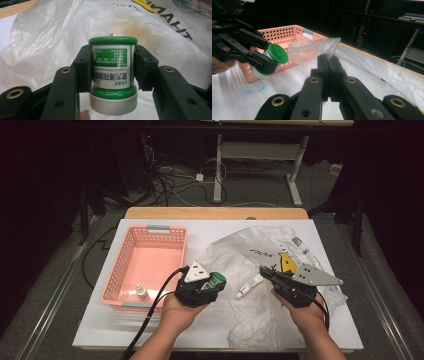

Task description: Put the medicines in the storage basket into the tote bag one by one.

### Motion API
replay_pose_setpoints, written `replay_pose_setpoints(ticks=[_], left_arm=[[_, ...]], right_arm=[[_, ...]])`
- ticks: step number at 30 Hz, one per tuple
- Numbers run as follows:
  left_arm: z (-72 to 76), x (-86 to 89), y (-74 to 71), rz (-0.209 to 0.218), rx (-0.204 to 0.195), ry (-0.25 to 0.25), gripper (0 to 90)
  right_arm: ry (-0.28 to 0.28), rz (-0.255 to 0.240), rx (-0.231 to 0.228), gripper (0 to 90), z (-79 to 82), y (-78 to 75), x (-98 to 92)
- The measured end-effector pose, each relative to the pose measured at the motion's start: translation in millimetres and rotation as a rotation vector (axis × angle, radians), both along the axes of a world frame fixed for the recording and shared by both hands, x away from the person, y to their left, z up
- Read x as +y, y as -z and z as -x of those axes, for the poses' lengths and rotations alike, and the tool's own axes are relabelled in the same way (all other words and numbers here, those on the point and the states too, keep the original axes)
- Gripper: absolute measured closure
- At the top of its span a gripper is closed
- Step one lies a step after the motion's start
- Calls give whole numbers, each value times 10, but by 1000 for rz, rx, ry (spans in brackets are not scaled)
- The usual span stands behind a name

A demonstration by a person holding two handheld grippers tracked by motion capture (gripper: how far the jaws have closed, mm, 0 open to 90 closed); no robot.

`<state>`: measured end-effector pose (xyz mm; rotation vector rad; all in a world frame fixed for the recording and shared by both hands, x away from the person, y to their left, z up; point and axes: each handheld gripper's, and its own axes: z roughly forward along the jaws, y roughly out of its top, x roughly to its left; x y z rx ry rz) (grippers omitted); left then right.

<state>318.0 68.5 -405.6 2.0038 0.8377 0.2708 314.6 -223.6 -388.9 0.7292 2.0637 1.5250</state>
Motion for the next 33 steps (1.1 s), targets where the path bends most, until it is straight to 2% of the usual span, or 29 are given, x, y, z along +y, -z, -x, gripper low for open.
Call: replay_pose_setpoints(ticks=[33], left_arm=[[-258, -624, 192, -6, 15, 73, 535]], right_arm=[[9, -15, -8, 900, 15, -32, -32]])
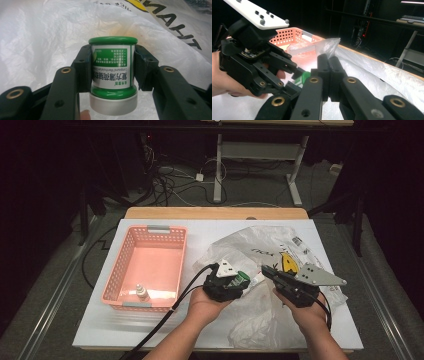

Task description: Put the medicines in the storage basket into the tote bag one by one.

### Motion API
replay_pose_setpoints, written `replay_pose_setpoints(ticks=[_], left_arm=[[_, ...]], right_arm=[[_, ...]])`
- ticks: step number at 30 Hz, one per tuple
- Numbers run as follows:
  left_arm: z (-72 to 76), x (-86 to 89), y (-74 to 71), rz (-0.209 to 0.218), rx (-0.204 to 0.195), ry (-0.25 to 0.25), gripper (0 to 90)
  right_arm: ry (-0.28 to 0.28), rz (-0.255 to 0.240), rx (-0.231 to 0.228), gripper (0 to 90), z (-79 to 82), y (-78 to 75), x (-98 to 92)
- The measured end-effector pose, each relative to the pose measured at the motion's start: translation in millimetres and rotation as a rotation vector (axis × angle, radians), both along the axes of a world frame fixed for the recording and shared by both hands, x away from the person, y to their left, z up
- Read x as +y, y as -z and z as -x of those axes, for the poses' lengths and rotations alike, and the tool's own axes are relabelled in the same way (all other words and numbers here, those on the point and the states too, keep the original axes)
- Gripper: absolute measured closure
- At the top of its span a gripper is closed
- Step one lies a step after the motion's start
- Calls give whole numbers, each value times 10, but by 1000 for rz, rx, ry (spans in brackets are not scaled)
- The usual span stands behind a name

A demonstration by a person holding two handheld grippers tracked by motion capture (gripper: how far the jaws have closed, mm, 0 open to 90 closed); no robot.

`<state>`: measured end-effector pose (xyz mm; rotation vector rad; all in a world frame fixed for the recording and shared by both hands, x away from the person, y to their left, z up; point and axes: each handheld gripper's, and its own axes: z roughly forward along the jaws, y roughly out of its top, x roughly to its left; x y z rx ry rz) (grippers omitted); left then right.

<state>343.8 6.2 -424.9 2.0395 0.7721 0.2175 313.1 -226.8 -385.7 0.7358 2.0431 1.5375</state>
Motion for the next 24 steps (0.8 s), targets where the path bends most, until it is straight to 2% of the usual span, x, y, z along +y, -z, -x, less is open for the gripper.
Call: replay_pose_setpoints(ticks=[14, 17, 21, 22, 24], left_arm=[[-108, -318, 202, -25, 23, 52, 534], [-140, -396, 278, -30, 33, 63, 534], [-188, -485, 393, -34, 76, 64, 533], [-195, -499, 411, -45, 76, 75, 533], [-200, -541, 447, -43, 82, 77, 533]], right_arm=[[2, 2, 1, 900, -7, 6, -9], [2, 4, 4, 900, -11, 13, -9], [6, 3, 8, 900, -16, 21, -14], [5, 1, 8, 900, -17, 22, -15], [4, 2, 6, 900, -21, 24, -18]])
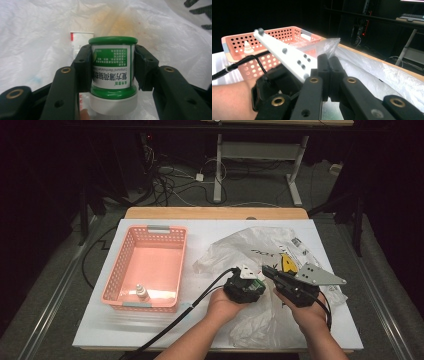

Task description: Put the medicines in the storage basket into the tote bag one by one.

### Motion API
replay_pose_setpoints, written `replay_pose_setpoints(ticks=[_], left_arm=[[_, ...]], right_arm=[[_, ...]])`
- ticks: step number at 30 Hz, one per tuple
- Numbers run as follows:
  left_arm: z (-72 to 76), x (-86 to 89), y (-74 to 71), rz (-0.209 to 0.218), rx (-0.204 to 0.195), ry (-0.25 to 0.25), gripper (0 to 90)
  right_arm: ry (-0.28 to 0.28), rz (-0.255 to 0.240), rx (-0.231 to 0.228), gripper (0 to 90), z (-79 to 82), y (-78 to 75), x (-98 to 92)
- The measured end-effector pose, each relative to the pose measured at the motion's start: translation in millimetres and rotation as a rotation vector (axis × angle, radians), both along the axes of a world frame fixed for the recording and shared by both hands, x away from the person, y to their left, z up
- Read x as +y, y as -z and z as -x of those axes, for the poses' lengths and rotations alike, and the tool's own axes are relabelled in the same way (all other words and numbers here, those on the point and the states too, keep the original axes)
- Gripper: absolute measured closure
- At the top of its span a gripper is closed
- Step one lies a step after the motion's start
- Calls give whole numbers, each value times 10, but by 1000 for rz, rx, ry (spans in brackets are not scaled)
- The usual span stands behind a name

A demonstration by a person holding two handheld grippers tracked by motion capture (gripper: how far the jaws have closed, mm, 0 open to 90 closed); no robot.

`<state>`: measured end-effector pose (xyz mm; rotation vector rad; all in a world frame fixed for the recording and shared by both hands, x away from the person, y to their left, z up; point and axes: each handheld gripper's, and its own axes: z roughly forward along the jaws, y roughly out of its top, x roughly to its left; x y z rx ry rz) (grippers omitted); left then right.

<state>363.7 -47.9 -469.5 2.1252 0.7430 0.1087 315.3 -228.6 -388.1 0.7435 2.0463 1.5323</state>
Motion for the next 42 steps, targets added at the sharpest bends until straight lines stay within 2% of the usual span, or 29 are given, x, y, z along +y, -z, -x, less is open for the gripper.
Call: replay_pose_setpoints(ticks=[4, 5, 8, 13, 16, 17, 27, 32, 42], left_arm=[[0, -55, 52, -15, 1, 11, 532], [-2, -62, 61, -2, 12, 20, 531], [-11, -67, 55, -2, 17, 23, 530], [10, -51, 17, 7, 17, 23, 456], [29, -17, -15, -3, 9, 37, 430], [40, -7, -22, 10, 6, 31, 428], [150, 271, -124, 54, -10, 9, 369], [221, 440, -171, 72, -7, 1, 303], [388, 687, -280, 63, -14, -9, 82]], right_arm=[[3, 0, 9, 900, 1, 11, 4], [2, 1, 8, 900, 0, 12, 5], [1, 1, 10, 900, -2, 16, 9], [-2, 3, 6, 900, -6, 19, 13], [-1, 1, 12, 900, -1, 21, 17], [0, 3, 12, 900, 0, 20, 18], [1, 1, 10, 900, 3, 12, 11], [4, 0, 8, 900, 3, 9, 9], [2, 0, 6, 900, 6, 6, 14]])
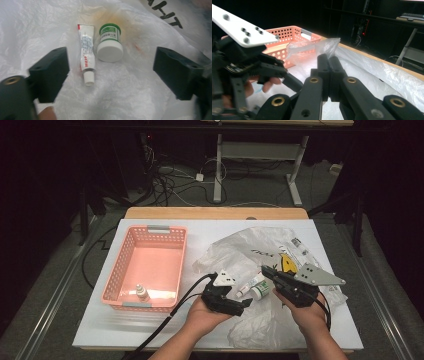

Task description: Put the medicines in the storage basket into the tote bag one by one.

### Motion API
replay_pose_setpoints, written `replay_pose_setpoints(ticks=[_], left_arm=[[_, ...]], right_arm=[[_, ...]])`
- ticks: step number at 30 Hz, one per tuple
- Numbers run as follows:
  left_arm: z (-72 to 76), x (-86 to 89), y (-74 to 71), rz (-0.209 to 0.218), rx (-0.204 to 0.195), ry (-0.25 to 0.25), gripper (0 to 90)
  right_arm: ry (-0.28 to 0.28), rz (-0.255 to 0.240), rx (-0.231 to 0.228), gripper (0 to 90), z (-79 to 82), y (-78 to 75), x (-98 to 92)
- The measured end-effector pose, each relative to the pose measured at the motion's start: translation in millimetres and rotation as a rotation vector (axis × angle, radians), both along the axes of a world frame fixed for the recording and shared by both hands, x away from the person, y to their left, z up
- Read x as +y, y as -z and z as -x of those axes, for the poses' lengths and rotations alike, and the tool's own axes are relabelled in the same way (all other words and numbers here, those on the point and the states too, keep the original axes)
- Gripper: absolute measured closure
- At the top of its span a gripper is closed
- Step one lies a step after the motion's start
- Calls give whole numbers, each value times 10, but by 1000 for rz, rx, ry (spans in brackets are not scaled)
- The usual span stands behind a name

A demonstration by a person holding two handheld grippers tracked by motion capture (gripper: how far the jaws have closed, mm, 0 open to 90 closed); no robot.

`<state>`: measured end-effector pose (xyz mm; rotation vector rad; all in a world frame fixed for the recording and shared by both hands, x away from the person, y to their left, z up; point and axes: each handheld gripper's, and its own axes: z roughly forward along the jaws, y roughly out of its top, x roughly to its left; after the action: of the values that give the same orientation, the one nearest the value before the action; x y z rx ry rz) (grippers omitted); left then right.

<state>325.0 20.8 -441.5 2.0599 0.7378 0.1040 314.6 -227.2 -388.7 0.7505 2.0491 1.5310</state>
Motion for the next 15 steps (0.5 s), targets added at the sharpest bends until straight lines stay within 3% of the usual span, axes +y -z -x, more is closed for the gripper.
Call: replay_pose_setpoints(ticks=[3, 15], left_arm=[[53, 85, -45, 7, -4, -8, 4], [238, 425, -215, 17, -29, -36, 0]], right_arm=[[1, -1, 2, 900, 4, -3, 1], [2, 3, -1, 900, 0, 1, 3]])
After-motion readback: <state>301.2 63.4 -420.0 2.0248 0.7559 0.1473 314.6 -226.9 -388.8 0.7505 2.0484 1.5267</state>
